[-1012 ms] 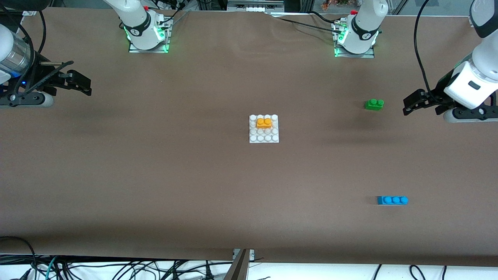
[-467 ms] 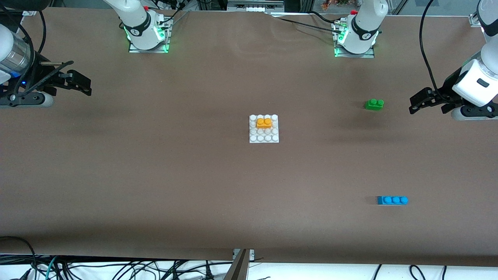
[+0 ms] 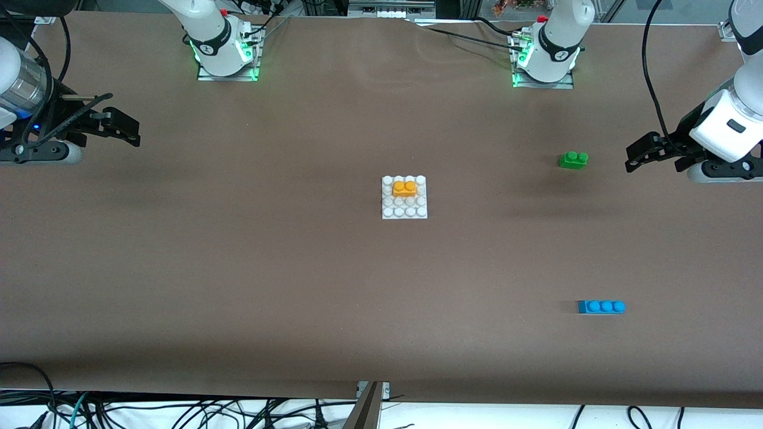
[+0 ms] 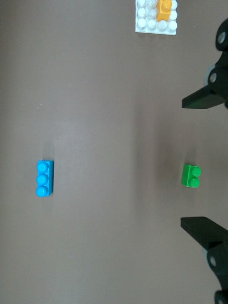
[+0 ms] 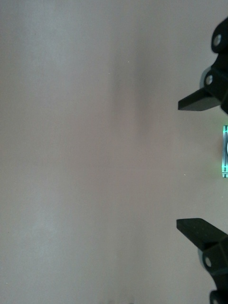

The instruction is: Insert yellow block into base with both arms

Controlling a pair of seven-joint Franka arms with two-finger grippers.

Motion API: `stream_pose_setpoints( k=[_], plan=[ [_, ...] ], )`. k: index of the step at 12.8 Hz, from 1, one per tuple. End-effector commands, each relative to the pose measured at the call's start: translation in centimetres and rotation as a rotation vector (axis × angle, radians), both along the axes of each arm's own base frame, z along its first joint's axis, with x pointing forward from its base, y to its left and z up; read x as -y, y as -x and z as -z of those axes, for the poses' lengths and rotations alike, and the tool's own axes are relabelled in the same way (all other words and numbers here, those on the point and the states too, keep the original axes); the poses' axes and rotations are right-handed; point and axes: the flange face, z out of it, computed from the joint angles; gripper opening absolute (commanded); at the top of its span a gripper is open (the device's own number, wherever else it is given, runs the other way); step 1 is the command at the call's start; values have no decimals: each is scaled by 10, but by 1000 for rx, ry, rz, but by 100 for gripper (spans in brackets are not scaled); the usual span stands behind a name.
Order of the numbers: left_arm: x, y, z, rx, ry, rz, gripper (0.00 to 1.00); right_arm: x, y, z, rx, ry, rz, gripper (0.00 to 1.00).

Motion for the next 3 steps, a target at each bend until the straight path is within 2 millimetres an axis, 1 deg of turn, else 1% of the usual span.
stream_pose_setpoints(
  k=[1, 3],
  plan=[
    [-1, 5, -6, -3, -13, 26, 100, 0, 0, -3, 9, 1, 4, 100],
    [-2, 5, -6, -3, -18, 25, 100, 0, 0, -3, 9, 1, 4, 100]
  ],
)
